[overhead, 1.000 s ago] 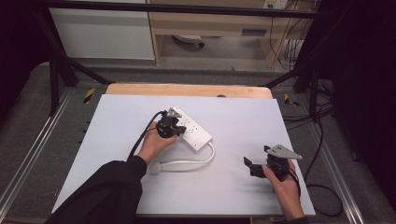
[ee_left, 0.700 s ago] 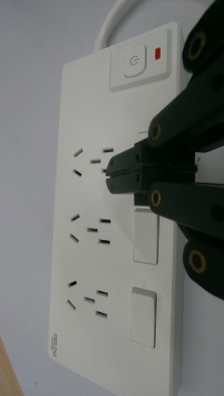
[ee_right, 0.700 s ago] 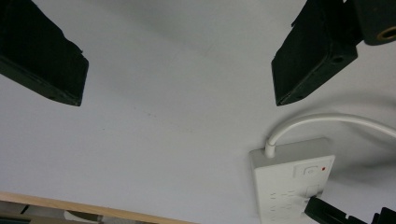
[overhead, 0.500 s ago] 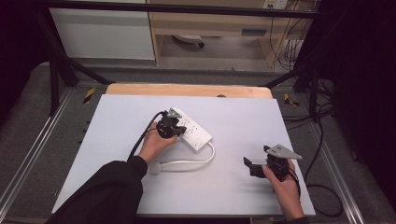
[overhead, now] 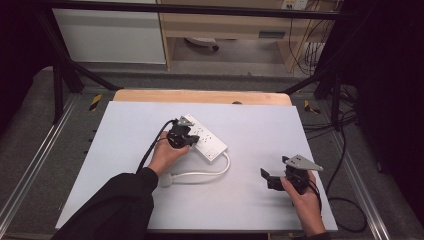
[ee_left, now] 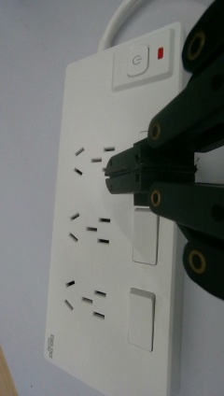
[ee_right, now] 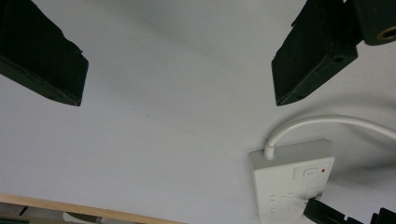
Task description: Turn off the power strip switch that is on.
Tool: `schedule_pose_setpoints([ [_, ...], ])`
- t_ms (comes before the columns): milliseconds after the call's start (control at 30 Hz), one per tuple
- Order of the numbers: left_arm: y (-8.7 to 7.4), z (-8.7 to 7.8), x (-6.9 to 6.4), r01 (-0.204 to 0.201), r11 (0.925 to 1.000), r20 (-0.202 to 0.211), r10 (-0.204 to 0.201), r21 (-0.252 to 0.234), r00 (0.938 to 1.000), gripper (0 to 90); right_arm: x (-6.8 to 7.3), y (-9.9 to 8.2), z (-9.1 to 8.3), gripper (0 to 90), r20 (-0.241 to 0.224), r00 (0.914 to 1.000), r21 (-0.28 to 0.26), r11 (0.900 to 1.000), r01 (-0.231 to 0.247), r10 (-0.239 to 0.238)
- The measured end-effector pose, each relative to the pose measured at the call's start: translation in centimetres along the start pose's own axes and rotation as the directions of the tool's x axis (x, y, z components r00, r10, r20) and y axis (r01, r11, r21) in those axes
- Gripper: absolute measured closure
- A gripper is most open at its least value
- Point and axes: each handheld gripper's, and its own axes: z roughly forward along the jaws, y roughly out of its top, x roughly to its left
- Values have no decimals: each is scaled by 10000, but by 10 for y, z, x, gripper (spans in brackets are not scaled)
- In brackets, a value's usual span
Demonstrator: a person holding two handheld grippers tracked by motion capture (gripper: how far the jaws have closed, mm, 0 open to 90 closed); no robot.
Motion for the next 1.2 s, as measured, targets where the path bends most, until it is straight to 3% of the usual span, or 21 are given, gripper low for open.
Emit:
schedule_pose_setpoints([
  [1200,-3,1,-2,-180,9998,-165,179,-107,9997,900,0,0,1,42,-19,10000,54,10000,44,-44],
])
